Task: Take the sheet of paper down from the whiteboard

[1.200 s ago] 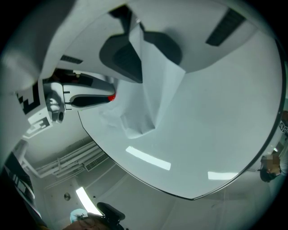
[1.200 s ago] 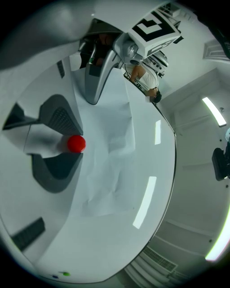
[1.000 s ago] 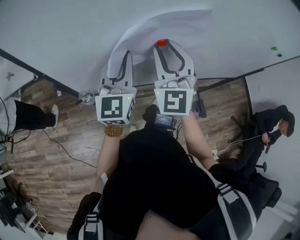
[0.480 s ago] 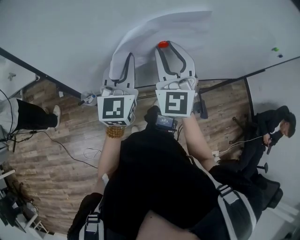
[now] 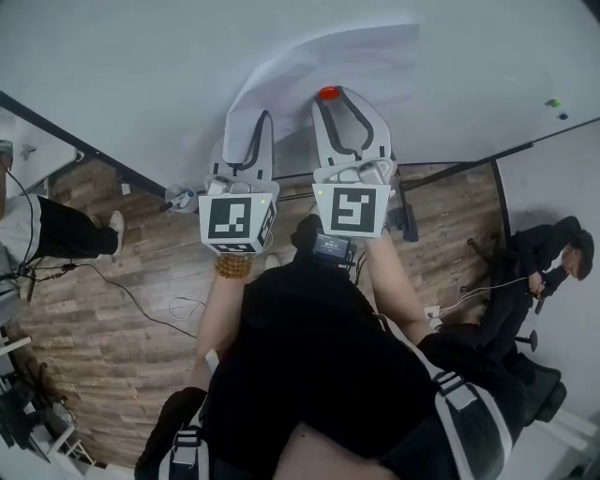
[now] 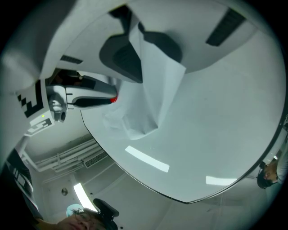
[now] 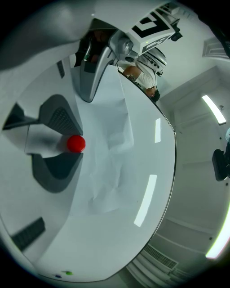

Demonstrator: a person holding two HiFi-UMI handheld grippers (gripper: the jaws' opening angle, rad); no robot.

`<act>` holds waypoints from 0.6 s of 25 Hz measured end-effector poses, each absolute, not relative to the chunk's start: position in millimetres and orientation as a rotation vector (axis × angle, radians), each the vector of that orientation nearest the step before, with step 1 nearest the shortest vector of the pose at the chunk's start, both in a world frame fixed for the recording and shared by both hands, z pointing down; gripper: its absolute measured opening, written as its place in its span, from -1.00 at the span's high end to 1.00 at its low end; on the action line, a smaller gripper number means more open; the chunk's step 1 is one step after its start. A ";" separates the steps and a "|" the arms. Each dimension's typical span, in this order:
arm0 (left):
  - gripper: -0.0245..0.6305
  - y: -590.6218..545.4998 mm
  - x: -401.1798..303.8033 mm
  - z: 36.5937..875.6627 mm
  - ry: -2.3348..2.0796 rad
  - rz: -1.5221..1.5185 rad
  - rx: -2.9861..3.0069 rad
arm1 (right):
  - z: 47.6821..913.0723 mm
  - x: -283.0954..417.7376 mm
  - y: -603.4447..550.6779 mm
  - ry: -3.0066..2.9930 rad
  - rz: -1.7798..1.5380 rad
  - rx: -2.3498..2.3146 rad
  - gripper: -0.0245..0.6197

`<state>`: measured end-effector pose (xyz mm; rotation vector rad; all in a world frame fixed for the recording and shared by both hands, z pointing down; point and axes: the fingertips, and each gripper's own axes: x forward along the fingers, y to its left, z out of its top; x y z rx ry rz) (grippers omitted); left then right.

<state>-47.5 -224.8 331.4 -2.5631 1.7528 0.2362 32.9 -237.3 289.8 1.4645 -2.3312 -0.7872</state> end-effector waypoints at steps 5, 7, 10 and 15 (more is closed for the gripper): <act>0.89 -227.1 -48.5 333.2 1.772 0.255 -2.568 | 291.6 32.4 -238.9 -2.341 -0.783 1.461 0.56; 0.89 -228.2 -48.8 334.3 1.770 0.260 -2.571 | 291.9 31.8 -239.9 -2.347 -0.785 1.457 0.56; 0.89 -228.5 -48.9 335.3 1.773 0.258 -2.571 | 292.7 31.9 -240.2 -2.352 -0.780 1.444 0.56; 0.89 -226.3 -47.9 335.8 1.781 0.257 -2.571 | 291.7 32.2 -239.0 -2.365 -0.776 1.434 0.56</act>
